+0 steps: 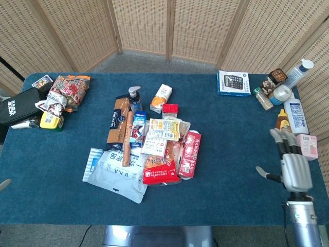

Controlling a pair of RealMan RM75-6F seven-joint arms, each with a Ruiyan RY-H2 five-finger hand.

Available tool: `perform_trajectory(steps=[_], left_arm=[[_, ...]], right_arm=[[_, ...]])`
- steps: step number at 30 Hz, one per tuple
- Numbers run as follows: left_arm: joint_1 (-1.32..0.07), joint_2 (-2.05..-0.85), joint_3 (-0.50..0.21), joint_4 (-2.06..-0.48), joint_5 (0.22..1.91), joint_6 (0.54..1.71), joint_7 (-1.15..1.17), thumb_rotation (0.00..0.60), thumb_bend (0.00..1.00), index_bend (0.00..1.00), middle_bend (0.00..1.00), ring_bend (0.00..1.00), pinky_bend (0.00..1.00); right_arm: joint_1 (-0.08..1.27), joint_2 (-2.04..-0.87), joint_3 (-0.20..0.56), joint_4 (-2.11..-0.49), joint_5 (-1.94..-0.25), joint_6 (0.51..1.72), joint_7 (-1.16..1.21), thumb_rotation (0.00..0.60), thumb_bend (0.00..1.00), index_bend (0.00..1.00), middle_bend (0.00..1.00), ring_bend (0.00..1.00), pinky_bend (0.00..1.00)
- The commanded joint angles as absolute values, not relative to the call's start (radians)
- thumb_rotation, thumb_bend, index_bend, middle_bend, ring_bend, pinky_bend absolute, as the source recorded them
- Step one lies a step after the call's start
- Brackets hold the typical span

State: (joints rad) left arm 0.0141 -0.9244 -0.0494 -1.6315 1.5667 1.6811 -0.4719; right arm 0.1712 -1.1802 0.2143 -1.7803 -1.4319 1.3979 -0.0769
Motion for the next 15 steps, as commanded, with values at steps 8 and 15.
perform_trajectory(steps=[8,15], left_arm=[[0.018,-0.917,-0.059,-1.623,1.537,1.669,-0.496,0.600,0.00,0.00,0.00,0.00,0.00],[0.016,-0.914,-0.062,-1.620,1.515,1.645,-0.503,0.600,0.00,0.00,0.00,0.00,0.00]], right_arm=[[0.517,-1.291,0.330,-1.704,-1.186,1.010,-0.242,0.600,0.00,0.00,0.00,0.00,0.00],[0.645,-1.363,0.356,-1.638,-1.081,0.906,-0.274,0.600,0.00,0.00,0.00,0.00,0.00]])
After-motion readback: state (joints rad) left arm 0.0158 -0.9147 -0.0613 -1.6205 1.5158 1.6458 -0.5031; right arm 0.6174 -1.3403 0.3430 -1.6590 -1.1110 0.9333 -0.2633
